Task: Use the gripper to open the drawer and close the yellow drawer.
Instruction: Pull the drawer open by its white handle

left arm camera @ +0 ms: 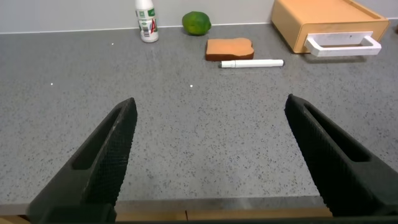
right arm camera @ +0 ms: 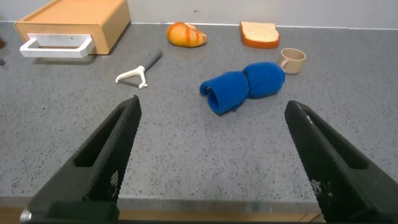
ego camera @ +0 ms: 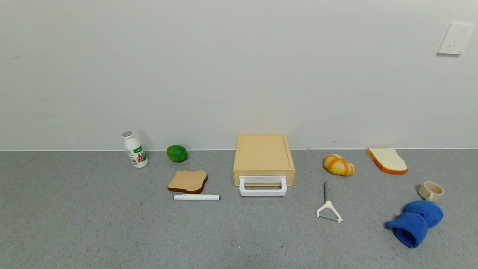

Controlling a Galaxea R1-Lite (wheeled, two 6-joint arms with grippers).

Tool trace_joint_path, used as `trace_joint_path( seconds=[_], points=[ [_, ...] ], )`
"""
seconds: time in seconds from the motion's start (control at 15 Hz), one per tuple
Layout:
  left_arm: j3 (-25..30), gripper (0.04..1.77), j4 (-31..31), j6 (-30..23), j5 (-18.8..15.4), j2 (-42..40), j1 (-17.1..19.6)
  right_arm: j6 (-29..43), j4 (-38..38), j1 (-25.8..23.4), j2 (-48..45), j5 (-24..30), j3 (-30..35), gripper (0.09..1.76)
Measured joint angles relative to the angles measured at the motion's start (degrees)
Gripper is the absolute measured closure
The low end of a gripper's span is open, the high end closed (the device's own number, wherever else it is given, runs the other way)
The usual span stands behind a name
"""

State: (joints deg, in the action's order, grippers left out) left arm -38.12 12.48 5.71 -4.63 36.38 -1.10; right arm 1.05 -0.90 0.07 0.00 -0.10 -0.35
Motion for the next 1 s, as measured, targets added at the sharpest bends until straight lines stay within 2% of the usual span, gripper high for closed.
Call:
trace_joint_path(
  seconds=[0.93,1.0],
  points=[
    [0.0,0.09,0.0,0.0,0.0,0.0,0.0,0.0,0.0,0.0,0.0,0.0,0.0,0.15],
    [-1.73,0.09,0.35,0.71,-0.54,2.73,-0.3,0.0,0.0,0.0,0.0,0.0,0.0,0.15]
  ],
)
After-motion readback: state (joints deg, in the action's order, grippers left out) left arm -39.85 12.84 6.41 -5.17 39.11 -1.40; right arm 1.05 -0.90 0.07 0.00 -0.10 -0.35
